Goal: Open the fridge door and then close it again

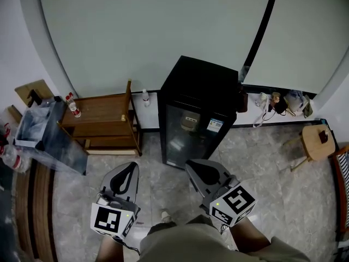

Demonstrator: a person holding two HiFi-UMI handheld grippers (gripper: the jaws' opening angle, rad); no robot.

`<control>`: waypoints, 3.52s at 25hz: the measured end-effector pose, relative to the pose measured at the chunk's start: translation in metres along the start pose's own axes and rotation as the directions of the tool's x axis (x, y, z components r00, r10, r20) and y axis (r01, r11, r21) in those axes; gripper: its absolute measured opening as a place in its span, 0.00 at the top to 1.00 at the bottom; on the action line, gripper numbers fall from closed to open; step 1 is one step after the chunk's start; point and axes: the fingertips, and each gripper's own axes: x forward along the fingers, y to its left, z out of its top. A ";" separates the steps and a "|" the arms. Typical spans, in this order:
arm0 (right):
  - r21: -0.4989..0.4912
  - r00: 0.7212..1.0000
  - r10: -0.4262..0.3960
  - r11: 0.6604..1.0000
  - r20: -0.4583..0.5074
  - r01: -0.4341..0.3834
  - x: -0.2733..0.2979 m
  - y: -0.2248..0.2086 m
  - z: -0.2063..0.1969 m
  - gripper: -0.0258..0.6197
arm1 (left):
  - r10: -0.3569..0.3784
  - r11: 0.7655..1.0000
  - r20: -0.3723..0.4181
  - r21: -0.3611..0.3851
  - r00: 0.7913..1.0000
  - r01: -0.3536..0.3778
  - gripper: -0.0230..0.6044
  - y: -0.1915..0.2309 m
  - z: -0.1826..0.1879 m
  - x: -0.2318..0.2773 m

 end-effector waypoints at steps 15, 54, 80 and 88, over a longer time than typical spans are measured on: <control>0.026 0.999 0.027 0.999 0.035 -0.028 0.025 -0.029 0.009 0.96 | 0.002 0.999 0.028 -0.032 1.000 -0.001 0.95 0.019 -0.002 0.031; -0.165 0.952 0.218 0.953 -0.215 -0.255 0.227 -0.169 0.019 0.59 | 0.052 0.998 0.046 0.023 0.998 -0.053 0.95 0.083 0.017 0.165; -0.250 0.826 0.117 0.922 -0.551 -0.297 0.336 -0.218 -0.091 0.58 | 0.022 0.996 -0.029 -0.081 0.999 -0.024 0.95 0.133 -0.054 0.239; -0.279 0.773 0.066 0.910 -0.631 -0.306 0.341 -0.222 -0.102 0.58 | 0.020 0.995 -0.042 -0.101 0.999 -0.024 0.95 0.133 -0.063 0.238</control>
